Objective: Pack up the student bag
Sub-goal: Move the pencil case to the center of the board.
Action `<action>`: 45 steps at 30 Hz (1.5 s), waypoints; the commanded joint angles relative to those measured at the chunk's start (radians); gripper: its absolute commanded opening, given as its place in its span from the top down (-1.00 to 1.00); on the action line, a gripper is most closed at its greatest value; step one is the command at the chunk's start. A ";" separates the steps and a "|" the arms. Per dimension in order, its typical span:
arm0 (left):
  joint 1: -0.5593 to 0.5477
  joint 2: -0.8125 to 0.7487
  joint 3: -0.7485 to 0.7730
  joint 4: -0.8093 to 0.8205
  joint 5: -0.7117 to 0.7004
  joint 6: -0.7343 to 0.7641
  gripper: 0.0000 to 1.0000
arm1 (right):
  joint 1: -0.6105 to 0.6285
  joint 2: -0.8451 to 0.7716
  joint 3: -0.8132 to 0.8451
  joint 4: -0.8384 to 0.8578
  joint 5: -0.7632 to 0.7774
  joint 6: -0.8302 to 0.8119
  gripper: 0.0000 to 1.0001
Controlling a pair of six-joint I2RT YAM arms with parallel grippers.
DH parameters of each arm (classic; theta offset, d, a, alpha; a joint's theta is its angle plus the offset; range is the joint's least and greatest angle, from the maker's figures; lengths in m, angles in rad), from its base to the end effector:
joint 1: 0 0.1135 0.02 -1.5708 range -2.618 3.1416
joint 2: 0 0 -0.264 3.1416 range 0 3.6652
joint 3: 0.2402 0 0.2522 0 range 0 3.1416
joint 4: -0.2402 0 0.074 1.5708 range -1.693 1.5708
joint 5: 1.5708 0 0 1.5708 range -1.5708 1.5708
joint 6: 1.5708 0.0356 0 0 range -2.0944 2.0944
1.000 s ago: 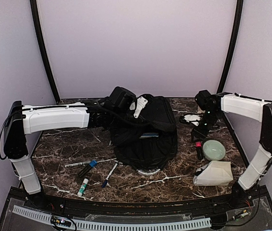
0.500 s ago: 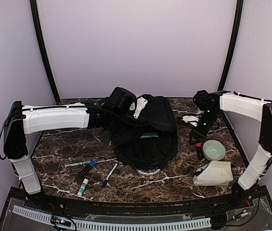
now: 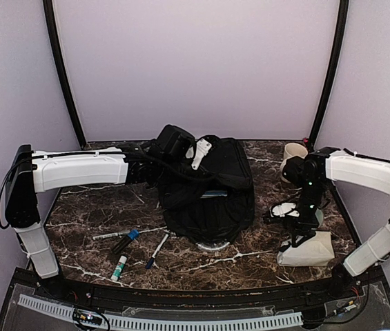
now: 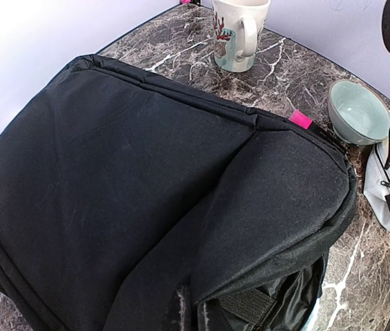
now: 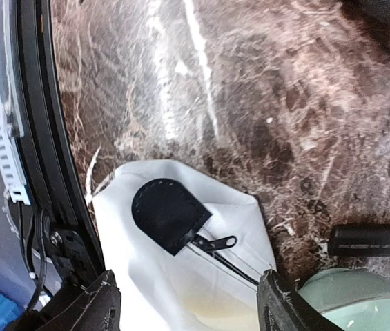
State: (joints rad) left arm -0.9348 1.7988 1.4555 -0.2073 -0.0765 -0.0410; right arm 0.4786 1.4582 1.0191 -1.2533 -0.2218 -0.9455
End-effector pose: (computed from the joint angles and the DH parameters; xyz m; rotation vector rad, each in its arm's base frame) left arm 0.2539 -0.3394 0.2874 0.8916 1.9674 -0.4934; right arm 0.1956 0.1103 0.2181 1.9787 -2.3242 -0.3737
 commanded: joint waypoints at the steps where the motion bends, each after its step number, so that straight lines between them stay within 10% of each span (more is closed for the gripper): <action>1: 0.013 -0.010 -0.004 0.022 -0.035 -0.007 1.00 | 0.035 -0.034 -0.050 -0.047 0.078 -0.049 -0.35; 6: 0.014 -0.008 -0.003 0.021 -0.041 -0.004 1.00 | 0.093 -0.030 -0.089 -0.022 0.104 -0.015 -0.16; 13: 0.013 -0.010 -0.004 0.024 -0.051 0.010 1.00 | 0.248 0.062 -0.002 0.002 -0.054 0.092 0.84; 25: 0.014 -0.020 -0.022 0.041 -0.087 0.024 1.00 | 0.643 0.408 0.402 0.108 -0.132 0.231 0.93; 34: 0.014 -0.029 -0.019 0.036 -0.087 0.029 1.00 | 0.610 0.131 0.207 0.133 -0.017 0.193 -0.08; 43: 0.013 -0.011 -0.019 0.032 -0.081 0.023 1.00 | 0.502 -0.031 -0.006 0.046 0.073 0.176 -0.19; 45: 0.013 -0.007 -0.019 0.032 -0.076 0.020 1.00 | 0.459 -0.043 -0.060 0.034 0.088 0.164 -0.81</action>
State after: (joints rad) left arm -0.9348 1.7988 1.4445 -0.1940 -0.1165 -0.0193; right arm 0.9867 1.4467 1.0424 -1.1526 -0.1951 -0.7559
